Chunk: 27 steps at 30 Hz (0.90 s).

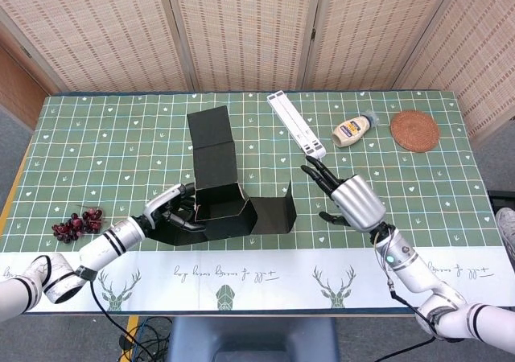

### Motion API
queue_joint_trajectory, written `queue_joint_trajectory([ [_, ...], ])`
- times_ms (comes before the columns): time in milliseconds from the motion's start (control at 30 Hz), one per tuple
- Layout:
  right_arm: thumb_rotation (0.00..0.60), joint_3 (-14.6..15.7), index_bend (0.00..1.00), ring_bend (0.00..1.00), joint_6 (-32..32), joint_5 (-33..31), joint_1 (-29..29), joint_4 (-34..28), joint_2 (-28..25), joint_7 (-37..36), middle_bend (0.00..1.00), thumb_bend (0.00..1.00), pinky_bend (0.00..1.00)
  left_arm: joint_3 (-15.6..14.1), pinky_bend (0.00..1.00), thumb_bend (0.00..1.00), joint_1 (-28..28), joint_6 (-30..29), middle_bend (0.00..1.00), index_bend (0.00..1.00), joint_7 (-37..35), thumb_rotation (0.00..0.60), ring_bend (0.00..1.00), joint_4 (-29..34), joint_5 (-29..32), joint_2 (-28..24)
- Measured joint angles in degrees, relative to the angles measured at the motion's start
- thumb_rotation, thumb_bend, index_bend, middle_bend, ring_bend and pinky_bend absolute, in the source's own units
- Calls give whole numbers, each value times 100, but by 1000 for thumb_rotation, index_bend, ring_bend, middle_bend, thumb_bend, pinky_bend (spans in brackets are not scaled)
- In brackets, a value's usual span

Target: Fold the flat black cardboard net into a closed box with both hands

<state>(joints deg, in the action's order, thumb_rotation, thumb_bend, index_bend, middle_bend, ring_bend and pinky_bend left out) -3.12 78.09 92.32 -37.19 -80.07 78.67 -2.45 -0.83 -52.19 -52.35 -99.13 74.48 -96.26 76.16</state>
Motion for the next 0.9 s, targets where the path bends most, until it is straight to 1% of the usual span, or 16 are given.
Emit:
queue_joint_trajectory([
  [100, 600, -70, 0, 724, 109, 43, 20, 185, 303, 50, 0, 46, 1000, -56, 791, 62, -116, -93, 268, 248, -427, 600, 573, -21, -111, -104],
  [200, 600, -178, 0, 714, 230, 92, 6, 421, 688, 155, 0, 27, 1000, -111, 791, 62, -240, -165, 268, 247, -716, 600, 573, -31, -193, -191],
  [433, 600, -485, 0, 697, 588, 253, -147, 1228, 1693, 322, 0, 25, 1000, -260, 791, 62, -428, -238, 268, 243, -1013, 600, 572, -26, -284, -314],
  [500, 600, -583, 0, 696, 726, 305, -216, 1514, 1971, 295, 0, 43, 1000, -309, 791, 62, -458, -243, 268, 243, -1026, 600, 572, -40, -309, -328],
  [567, 600, -685, 0, 696, 909, 375, -301, 1788, 2235, 226, 0, 63, 1000, -348, 791, 62, -479, -233, 268, 243, -997, 600, 572, -63, -325, -330],
  [667, 600, -801, 0, 696, 1151, 525, -458, 2061, 2495, 90, 0, 87, 1000, -403, 791, 62, -505, -193, 268, 244, -827, 600, 571, -109, -350, -317],
  [767, 600, -817, 0, 696, 1194, 687, -600, 2147, 2540, 60, 0, 88, 1000, -455, 790, 62, -523, -137, 268, 243, -497, 600, 570, -141, -363, -286],
  [900, 600, -748, 0, 696, 1060, 866, -766, 2112, 2399, 158, 1, 88, 1000, -517, 790, 62, -549, -40, 268, 243, 47, 600, 569, -146, -351, -215],
])
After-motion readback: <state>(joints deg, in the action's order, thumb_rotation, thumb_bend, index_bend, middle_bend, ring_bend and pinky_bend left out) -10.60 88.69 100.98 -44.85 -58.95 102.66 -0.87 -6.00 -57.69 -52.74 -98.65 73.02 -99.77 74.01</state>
